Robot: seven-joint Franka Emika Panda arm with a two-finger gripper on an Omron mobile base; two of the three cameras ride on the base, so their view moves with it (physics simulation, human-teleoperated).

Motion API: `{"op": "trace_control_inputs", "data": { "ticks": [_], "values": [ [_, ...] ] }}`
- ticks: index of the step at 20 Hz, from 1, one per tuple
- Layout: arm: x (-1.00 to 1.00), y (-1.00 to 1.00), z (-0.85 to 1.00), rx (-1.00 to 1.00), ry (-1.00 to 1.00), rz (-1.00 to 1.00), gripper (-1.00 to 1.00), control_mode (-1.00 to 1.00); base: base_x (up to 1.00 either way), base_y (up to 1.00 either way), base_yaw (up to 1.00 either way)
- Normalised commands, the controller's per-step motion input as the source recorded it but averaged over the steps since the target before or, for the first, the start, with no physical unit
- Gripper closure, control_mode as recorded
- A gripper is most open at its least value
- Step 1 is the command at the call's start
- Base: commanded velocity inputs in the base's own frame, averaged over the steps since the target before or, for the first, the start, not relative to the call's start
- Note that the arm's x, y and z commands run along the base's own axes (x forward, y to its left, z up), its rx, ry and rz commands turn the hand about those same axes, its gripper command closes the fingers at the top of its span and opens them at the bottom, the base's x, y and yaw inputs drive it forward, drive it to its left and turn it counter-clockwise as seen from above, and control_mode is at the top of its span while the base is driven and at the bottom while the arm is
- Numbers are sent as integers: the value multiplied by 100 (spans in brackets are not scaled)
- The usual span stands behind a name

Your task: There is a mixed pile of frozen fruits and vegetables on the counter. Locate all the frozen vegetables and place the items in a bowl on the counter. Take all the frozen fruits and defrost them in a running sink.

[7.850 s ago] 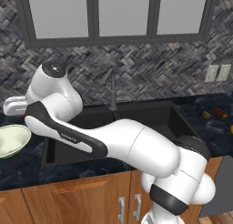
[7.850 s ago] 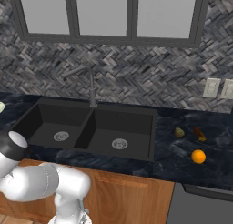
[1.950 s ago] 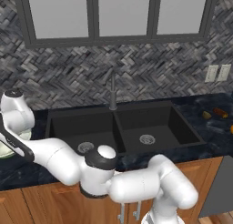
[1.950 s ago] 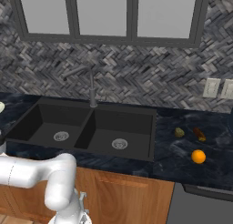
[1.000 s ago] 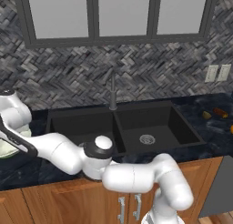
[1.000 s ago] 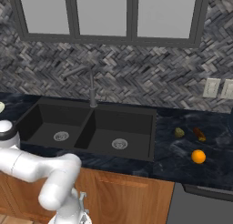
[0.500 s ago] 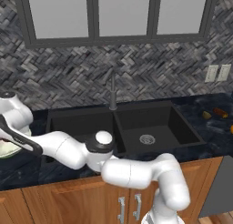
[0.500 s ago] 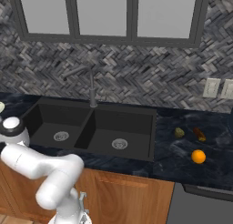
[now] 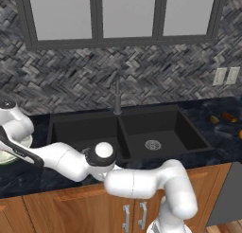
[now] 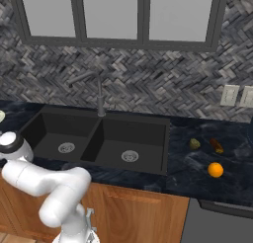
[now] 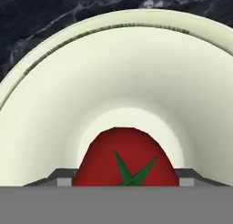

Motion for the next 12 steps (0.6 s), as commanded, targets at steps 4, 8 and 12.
{"op": "trace_control_inputs", "data": {
  "ticks": [4, 8, 12],
  "values": [
    [12, 1, 0, -7, 0, 0, -100, -100, 0, 0, 0],
    [12, 0, 0, -5, 0, 0, -100, -100, 0, 0, 0],
    [15, 1, 10, -3, 0, 0, -100, -100, 0, 0, 0]
  ]
}}
